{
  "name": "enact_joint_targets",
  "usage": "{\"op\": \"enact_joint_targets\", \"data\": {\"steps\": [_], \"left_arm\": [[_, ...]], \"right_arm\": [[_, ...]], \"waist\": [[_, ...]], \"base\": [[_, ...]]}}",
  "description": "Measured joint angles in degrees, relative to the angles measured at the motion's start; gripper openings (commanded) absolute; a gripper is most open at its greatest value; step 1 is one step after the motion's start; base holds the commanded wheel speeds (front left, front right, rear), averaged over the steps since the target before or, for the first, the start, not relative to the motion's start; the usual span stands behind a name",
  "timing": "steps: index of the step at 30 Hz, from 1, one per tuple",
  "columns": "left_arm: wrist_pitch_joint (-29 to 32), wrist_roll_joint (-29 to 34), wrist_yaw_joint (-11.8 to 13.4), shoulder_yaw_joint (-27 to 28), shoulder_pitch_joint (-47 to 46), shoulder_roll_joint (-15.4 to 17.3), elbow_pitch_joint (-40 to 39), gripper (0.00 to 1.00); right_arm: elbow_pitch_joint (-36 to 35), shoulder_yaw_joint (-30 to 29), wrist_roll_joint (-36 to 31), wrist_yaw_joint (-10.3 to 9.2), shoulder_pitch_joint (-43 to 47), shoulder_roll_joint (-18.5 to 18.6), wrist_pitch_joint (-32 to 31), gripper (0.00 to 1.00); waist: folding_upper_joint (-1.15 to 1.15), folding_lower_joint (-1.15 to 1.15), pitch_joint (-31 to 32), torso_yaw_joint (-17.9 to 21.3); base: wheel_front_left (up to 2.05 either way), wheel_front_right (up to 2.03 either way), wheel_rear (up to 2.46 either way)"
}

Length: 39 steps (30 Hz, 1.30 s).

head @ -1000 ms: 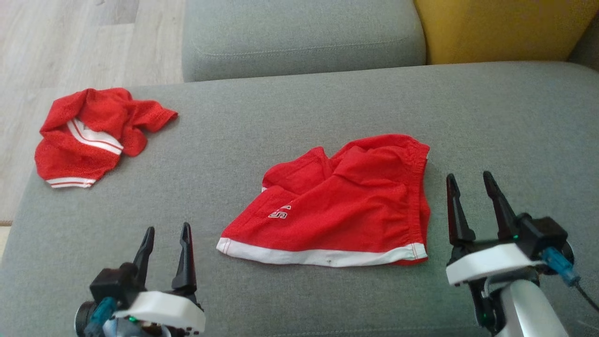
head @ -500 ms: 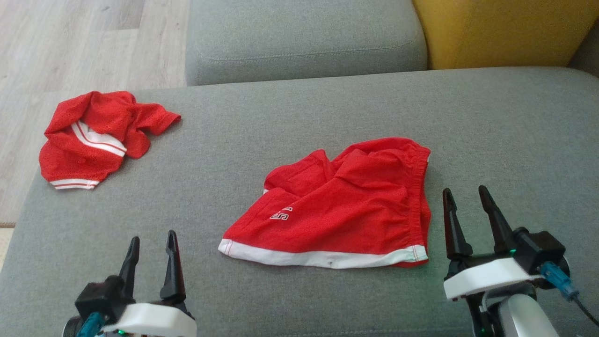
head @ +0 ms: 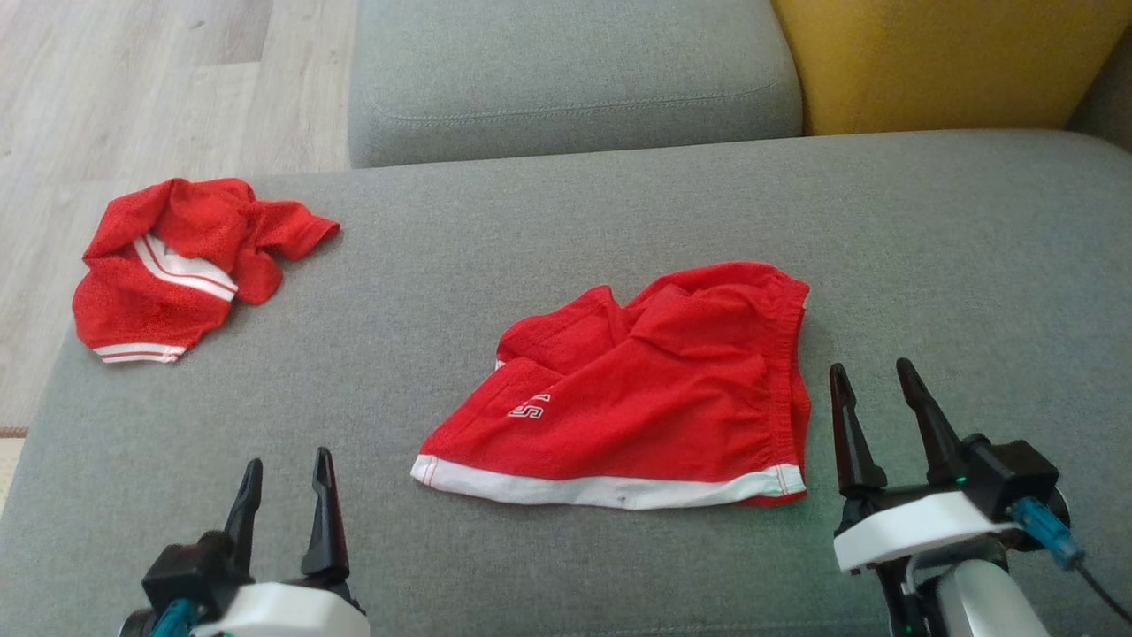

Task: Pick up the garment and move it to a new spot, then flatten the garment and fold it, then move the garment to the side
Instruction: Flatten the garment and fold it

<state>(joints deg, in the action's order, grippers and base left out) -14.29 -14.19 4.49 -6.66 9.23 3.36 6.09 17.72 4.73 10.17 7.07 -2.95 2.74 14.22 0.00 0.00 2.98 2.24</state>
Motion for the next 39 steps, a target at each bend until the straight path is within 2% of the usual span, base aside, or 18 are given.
{"op": "enact_joint_targets", "data": {"steps": [9,16,20,26,37,39], "left_arm": [[0.0,0.1,-0.3,0.0,0.0,-0.1,0.2,1.00],[0.0,0.1,-0.5,-0.6,0.0,-0.1,1.1,1.00],[0.0,0.1,-0.5,-1.3,0.0,-0.1,1.3,1.00],[0.0,0.1,-0.4,-1.9,0.0,-0.2,1.6,1.00],[0.0,0.1,-0.4,-2.1,-0.1,-0.2,2.1,1.00],[0.0,0.1,-0.4,-2.3,-0.1,-0.2,2.2,1.00]], "right_arm": [[0.6,-0.3,-0.9,0.00,0.0,0.0,0.0,1.00],[5.0,0.2,-8.7,0.00,0.0,0.0,-0.3,1.00],[9.2,0.6,-12.3,0.00,0.0,0.1,-3.3,1.00],[15.0,3.4,-12.8,0.00,-0.5,1.6,-6.3,1.00],[23.4,6.2,-12.1,0.00,-5.9,2.5,-6.5,1.00],[24.3,6.7,-11.5,0.00,-6.0,2.6,-6.5,0.88]], "waist": [[0.00,0.00,0.0,0.0],[0.00,0.00,-0.6,0.1],[0.00,0.00,-1.1,0.1],[0.00,0.00,-2.0,-0.2],[0.00,0.00,-3.0,-1.4],[0.00,0.00,-3.0,-1.5]], "base": [[0.00,0.00,0.00],[0.00,0.00,0.00],[0.00,0.00,0.00],[0.00,0.00,0.00],[0.00,0.00,0.00],[0.00,0.00,0.00]]}}
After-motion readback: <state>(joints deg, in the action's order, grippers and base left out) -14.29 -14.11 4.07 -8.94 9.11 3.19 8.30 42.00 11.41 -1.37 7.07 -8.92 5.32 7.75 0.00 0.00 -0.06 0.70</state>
